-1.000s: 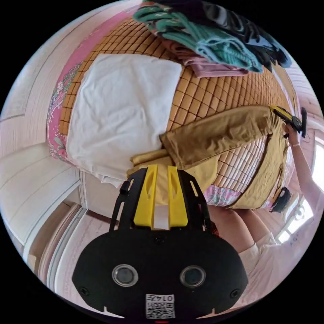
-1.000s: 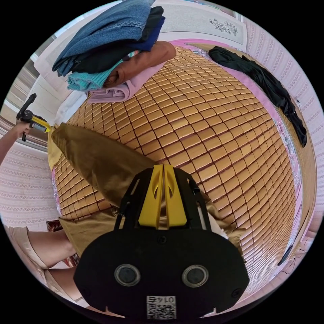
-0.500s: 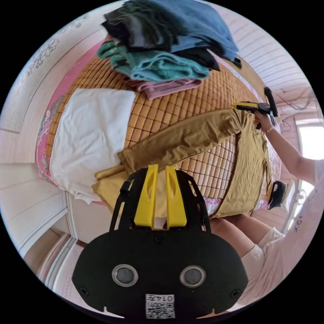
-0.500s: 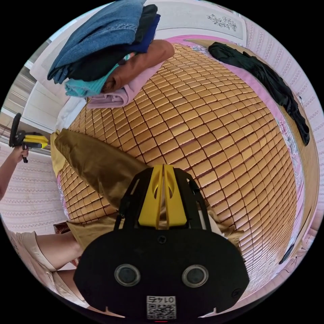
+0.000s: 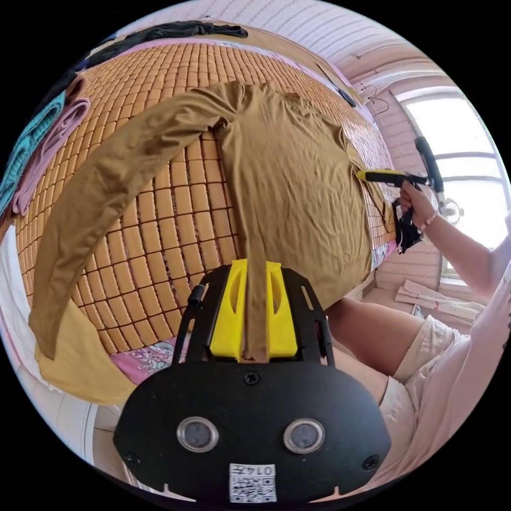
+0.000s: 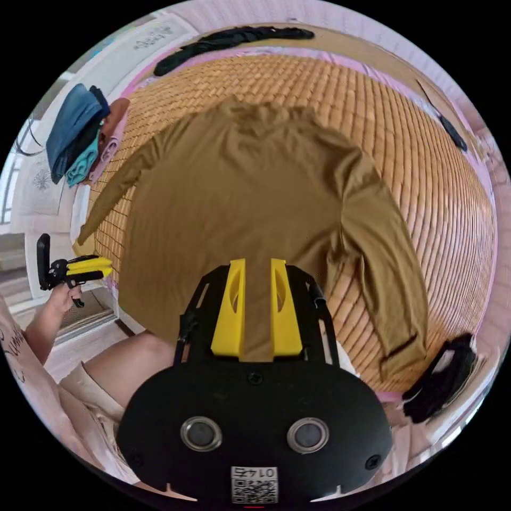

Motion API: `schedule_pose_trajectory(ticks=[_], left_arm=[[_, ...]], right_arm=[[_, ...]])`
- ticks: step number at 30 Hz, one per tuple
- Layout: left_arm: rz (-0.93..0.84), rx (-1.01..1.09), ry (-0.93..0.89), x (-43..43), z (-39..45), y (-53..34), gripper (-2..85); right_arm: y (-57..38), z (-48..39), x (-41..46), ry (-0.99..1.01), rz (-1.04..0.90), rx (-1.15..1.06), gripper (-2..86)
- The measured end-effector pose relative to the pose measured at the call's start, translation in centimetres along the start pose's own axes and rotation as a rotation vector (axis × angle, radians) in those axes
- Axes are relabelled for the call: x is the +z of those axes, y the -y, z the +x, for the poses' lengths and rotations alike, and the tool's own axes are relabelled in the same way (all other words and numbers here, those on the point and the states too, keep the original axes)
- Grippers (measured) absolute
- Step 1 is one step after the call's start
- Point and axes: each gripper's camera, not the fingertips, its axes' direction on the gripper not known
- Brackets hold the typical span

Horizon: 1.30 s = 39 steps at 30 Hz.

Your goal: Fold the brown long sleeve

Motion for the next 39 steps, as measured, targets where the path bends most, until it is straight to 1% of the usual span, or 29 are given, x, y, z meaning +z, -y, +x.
schedule_pose_trajectory(ticks=[2, 3, 5, 9, 13, 16, 20, 22, 24, 27, 30, 32, 35, 39], left_arm=[[-0.021, -0.051, -0.063, 0.2, -0.7, -0.9, 6.2], [-0.026, -0.061, -0.077, 0.2, -0.9, -1.3, 6.1], [-0.091, -0.074, -0.05, 0.4, -1.4, -2.7, 6.2], [-0.137, -0.076, -0.032, -0.4, -0.9, -4.4, 5.8], [-0.156, 0.05, -0.001, -0.6, 2.8, -3.2, 5.4], [-0.146, 0.164, 0.018, -0.4, 6.8, -1.3, 5.4], [-0.125, 0.313, -0.082, 0.7, 12.4, 1.4, 5.2], [-0.122, 0.393, -0.112, 1.7, 15.0, 2.5, 4.8], [-0.138, 0.477, -0.135, 3.1, 17.7, 3.8, 4.5], [-0.178, 0.592, -0.115, 5.6, 22.2, 6.0, 4.4], [-0.163, 0.713, -0.058, 7.5, 26.8, 8.0, 4.4], [-0.122, 0.791, -0.017, 8.5, 29.9, 9.7, 4.8], [-0.071, 0.864, 0.016, 9.5, 33.3, 12.1, 5.1], [-0.061, 0.924, 0.043, 10.9, 36.6, 15.4, 5.5]], right_arm=[[-6.6, 2.6, 0.5, 0.024, -0.095, 0.156, 7.7], [-8.2, 3.1, 0.7, 0.035, -0.115, 0.193, 7.8], [-13.5, 4.5, 1.5, 0.07, -0.2, 0.305, 8.3], [-17.8, 5.2, 3.0, 0.167, -0.286, 0.351, 9.0], [-19.0, 6.3, 4.6, 0.244, -0.314, 0.4, 5.1], [-20.3, 7.0, 4.8, 0.279, -0.254, 0.418, 1.4], [-22.8, 8.4, 3.7, 0.38, -0.179, 0.461, -0.3], [-24.2, 8.8, 2.9, 0.378, -0.164, 0.457, -0.4], [-26.1, 9.7, 2.0, 0.333, -0.171, 0.48, -0.3], [-29.3, 12.5, -1.0, 0.278, -0.106, 0.536, 0.1], [-30.3, 15.8, -5.4, 0.156, 0.061, 0.551, 1.3], [-29.1, 18.1, -8.4, 0.081, 0.213, 0.538, 3.2], [-27.0, 20.5, -10.4, 0.077, 0.342, 0.542, 8.1], [-26.4, 22.5, -9.9, 0.056, 0.337, 0.602, 11.3]])
